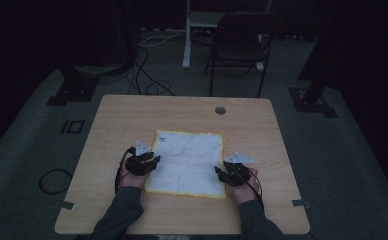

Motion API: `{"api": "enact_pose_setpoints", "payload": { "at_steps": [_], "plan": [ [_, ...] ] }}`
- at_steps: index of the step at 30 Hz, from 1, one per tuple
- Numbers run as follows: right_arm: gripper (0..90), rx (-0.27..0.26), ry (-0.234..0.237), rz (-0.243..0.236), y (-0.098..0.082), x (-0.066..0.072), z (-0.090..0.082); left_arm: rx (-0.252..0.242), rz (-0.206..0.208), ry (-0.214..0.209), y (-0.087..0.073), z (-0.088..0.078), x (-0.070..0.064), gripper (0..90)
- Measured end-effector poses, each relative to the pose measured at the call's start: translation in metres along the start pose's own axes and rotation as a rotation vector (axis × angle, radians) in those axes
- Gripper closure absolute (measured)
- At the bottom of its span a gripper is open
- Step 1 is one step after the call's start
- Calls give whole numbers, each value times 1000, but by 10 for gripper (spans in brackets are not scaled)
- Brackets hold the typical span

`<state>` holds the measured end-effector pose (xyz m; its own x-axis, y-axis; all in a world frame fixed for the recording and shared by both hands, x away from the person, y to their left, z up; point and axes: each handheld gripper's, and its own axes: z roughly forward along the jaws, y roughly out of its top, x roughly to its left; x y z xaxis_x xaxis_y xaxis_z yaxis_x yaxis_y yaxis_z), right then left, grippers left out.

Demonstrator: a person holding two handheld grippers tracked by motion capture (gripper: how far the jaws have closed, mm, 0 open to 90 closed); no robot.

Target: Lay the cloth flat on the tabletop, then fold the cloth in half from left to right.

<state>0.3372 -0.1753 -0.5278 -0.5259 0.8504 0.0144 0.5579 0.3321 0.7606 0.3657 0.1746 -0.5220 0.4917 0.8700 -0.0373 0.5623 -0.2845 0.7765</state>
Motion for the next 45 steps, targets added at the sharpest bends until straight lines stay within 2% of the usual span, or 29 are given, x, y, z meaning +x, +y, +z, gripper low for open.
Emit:
{"api": "enact_pose_setpoints", "payload": {
  "at_steps": [3, 9, 14, 18, 23, 29, 36, 41, 45],
  "plan": [
    [542, -2, -4, 11, -1, -4, -3, -8, -6, -4, 2, -1, 2, 597],
    [531, -3, -4, 27, -1, -8, -3, 7, -20, 9, -1, 1, 6, 545],
    [536, 8, -4, 18, -2, -8, 0, 18, -35, 34, -3, 3, 9, 539],
    [541, 11, -9, 3, -3, -7, -1, 23, -56, 37, -3, 5, 12, 543],
    [551, 22, -18, 17, -5, -9, 1, 43, -77, 56, -4, 8, 14, 554],
    [551, 38, -15, 22, -7, -10, 6, 68, -97, 48, -8, 15, 16, 546],
    [551, 39, -13, 18, -7, -10, 8, 75, -84, 48, -6, 20, 12, 532],
    [551, 35, -9, 16, -7, -9, 9, 76, -92, 36, -4, 22, 10, 576],
    [551, 27, -8, 17, -6, -9, 9, 87, -117, 43, -3, 21, 11, 724]
  ]
}}
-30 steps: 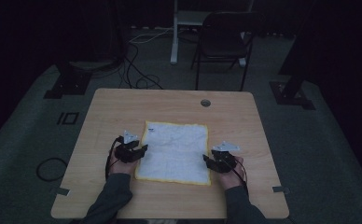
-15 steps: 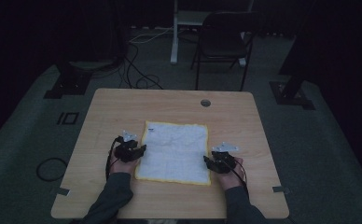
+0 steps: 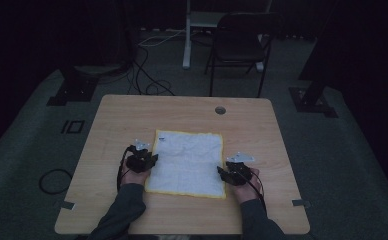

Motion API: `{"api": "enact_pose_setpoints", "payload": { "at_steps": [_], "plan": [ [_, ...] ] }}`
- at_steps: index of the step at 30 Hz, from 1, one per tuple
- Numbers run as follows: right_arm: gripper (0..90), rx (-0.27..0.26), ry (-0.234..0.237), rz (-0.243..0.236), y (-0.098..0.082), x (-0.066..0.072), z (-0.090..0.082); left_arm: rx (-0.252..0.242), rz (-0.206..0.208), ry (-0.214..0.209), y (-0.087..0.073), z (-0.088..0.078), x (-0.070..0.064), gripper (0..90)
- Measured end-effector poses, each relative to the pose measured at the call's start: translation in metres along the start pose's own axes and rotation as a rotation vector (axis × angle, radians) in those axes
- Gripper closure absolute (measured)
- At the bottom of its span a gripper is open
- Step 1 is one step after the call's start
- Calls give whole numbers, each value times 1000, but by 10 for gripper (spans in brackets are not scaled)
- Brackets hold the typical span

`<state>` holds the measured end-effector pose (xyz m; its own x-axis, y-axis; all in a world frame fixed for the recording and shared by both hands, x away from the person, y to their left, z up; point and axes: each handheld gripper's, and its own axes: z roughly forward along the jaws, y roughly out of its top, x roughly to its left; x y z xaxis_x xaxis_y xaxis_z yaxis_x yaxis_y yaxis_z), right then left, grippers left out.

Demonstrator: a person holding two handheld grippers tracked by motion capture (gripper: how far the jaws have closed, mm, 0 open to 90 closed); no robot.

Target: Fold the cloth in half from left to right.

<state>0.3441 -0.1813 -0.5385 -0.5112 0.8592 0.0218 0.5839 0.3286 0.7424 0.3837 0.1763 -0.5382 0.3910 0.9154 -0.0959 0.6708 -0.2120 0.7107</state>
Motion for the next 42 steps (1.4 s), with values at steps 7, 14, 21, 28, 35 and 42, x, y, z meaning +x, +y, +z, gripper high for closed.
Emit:
{"api": "enact_pose_setpoints", "payload": {
  "at_steps": [7, 14, 21, 28, 35, 42],
  "plan": [
    [590, -12, -2, -3, 2, 0, -1, 4, 2, -11, 2, -2, 1, 867],
    [789, -29, -9, -10, 5, 0, 0, 1, -5, -28, 4, -4, 4, 890],
    [793, -28, -3, -15, 10, -2, 2, -28, -13, -59, 10, -11, 5, 895],
    [789, -27, 6, -30, 13, -2, 6, -62, -28, -122, 16, -19, 1, 896],
    [789, -12, 8, -25, 11, -4, 10, -92, -26, -196, 27, -24, -12, 897],
    [790, -4, 12, -25, 9, -4, 13, -111, -8, -238, 38, -28, -24, 897]
  ]
}}
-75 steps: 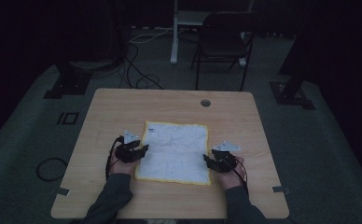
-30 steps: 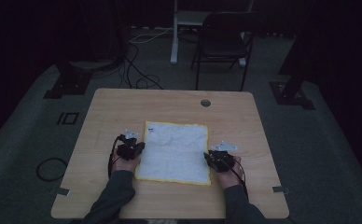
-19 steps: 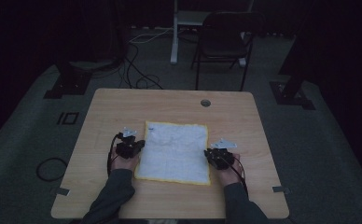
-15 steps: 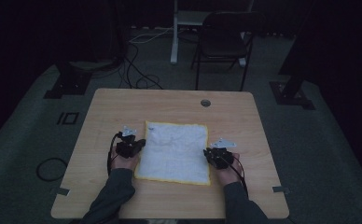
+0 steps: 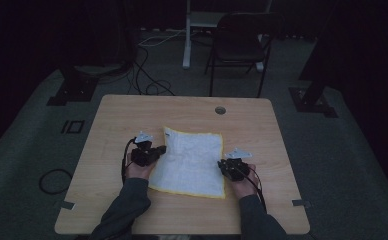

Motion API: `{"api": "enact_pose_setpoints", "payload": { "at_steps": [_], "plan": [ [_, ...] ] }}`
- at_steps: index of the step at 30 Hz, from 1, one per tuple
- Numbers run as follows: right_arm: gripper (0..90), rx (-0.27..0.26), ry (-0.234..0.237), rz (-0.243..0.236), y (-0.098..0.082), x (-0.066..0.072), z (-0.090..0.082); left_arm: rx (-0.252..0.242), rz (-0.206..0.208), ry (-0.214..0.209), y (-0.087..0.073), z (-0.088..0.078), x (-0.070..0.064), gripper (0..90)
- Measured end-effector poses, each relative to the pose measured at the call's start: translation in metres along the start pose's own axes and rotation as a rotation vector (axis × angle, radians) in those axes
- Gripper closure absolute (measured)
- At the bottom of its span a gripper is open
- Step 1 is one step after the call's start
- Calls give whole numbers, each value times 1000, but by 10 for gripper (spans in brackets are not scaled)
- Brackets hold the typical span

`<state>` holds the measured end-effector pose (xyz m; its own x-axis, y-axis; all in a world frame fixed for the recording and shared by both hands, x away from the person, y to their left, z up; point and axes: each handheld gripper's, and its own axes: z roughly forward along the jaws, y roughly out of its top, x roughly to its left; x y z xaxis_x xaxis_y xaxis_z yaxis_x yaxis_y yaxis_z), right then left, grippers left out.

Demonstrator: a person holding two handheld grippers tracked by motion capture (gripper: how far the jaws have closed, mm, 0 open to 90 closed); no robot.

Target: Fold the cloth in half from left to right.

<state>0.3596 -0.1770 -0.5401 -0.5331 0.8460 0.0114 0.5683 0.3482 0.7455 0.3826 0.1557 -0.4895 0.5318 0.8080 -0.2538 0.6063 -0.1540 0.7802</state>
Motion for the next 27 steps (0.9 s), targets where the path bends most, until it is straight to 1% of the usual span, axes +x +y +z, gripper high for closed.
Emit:
{"api": "enact_pose_setpoints", "payload": {
  "at_steps": [5, 13, 17, 20, 27],
  "plan": [
    [791, 6, 3, 0, -1, 0, 1, -5, 10, -13, 6, 1, -5, 897],
    [791, 8, 5, 4, -1, 0, 2, -12, 25, -46, 16, 6, -17, 897],
    [791, 7, 8, 5, -2, 0, 2, -10, 29, -51, 17, 8, -21, 897],
    [790, 7, 9, 5, -2, 0, 1, -10, 34, -63, 18, 11, -26, 897],
    [786, 2, 11, 6, -3, -1, 1, -5, 40, -77, 20, 17, -31, 896]
  ]
}}
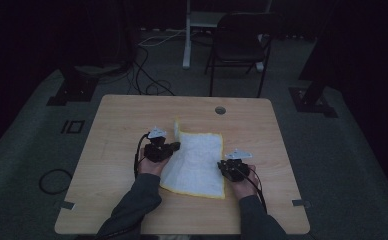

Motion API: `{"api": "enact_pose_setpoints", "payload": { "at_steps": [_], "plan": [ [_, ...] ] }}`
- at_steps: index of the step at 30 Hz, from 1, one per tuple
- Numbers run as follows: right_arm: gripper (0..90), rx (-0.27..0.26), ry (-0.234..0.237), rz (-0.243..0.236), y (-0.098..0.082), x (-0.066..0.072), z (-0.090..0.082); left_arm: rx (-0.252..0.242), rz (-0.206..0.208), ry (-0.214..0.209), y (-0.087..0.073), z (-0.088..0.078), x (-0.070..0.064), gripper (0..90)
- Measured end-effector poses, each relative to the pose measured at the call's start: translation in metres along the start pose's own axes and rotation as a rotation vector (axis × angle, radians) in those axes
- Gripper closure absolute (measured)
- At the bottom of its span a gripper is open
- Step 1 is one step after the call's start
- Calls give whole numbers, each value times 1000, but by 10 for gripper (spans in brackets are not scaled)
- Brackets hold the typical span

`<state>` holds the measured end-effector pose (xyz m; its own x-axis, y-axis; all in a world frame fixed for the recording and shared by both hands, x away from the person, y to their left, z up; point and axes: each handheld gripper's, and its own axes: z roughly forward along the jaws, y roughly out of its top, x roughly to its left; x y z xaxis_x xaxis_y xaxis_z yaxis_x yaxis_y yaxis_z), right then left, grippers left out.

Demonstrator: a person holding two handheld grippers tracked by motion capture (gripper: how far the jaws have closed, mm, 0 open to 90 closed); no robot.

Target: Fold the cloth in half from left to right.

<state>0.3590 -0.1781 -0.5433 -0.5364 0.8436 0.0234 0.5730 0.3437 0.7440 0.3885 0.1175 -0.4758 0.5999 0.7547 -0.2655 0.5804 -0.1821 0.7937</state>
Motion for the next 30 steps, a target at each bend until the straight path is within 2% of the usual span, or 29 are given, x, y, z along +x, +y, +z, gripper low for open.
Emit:
{"api": "enact_pose_setpoints", "payload": {
  "at_steps": [7, 30],
  "plan": [
    [786, -3, 0, 2, -1, 0, 0, -1, 0, -13, 1, 7, -5, 896],
    [786, -2, 2, -1, -1, 0, 0, 45, 47, -63, 4, 46, -30, 897]
  ]
}}
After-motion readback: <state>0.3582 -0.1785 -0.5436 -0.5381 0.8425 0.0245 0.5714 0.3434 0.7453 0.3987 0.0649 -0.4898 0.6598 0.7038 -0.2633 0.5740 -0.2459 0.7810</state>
